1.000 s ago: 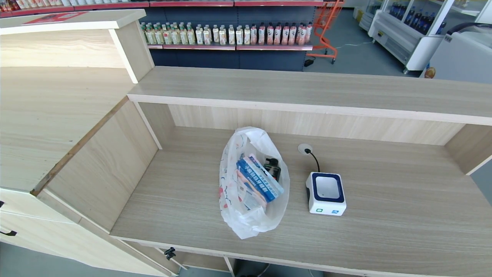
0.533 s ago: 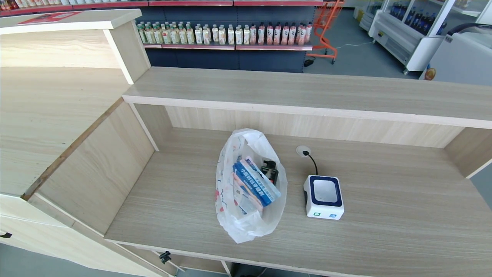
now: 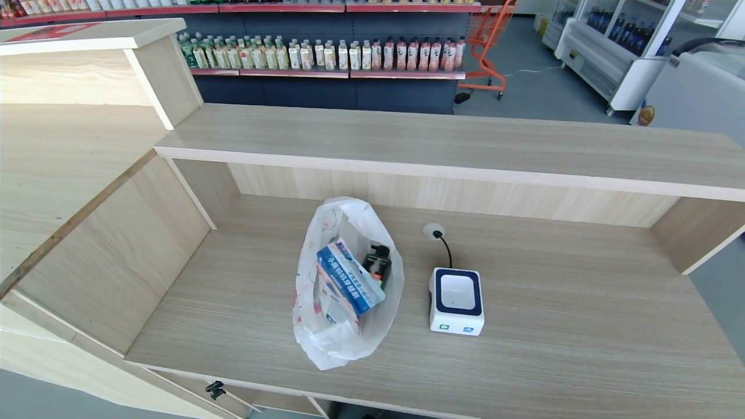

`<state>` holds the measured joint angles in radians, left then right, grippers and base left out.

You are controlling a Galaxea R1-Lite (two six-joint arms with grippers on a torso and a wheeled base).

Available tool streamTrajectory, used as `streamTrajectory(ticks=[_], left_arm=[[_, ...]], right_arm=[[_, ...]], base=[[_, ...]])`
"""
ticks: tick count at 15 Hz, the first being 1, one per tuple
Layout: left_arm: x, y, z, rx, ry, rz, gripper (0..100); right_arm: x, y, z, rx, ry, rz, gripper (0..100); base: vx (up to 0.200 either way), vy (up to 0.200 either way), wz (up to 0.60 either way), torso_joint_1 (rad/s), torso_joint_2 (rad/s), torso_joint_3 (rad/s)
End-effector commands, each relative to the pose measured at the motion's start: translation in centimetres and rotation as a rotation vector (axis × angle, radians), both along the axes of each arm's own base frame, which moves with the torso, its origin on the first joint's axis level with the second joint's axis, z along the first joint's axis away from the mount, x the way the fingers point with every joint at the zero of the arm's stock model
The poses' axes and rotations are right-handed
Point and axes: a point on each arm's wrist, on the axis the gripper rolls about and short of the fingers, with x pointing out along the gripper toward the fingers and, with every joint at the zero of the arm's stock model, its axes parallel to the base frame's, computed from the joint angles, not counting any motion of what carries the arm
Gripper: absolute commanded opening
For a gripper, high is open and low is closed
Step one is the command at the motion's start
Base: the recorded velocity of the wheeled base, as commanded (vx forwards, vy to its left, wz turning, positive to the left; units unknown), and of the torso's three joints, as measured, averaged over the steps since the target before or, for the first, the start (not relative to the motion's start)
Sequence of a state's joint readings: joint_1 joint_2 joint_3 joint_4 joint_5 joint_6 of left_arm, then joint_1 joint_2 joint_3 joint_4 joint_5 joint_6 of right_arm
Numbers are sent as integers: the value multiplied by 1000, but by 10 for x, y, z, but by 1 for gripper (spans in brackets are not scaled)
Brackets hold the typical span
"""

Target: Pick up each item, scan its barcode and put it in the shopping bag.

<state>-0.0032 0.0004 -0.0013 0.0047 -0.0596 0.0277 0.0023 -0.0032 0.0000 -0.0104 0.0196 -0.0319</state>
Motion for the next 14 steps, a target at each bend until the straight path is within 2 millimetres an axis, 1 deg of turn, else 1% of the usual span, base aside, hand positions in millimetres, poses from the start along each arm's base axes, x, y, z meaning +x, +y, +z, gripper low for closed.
streamTrajectory(ticks=[1,14], left_arm=[[0,0,0,-2,-1,1,100],[0,0,0,0,-1,1,100]], right_arm=[[0,0,0,0,3,1,0],[0,0,0,0,3,3,0]], base=[[0,0,0,0,0,0],[0,0,0,0,0,0]])
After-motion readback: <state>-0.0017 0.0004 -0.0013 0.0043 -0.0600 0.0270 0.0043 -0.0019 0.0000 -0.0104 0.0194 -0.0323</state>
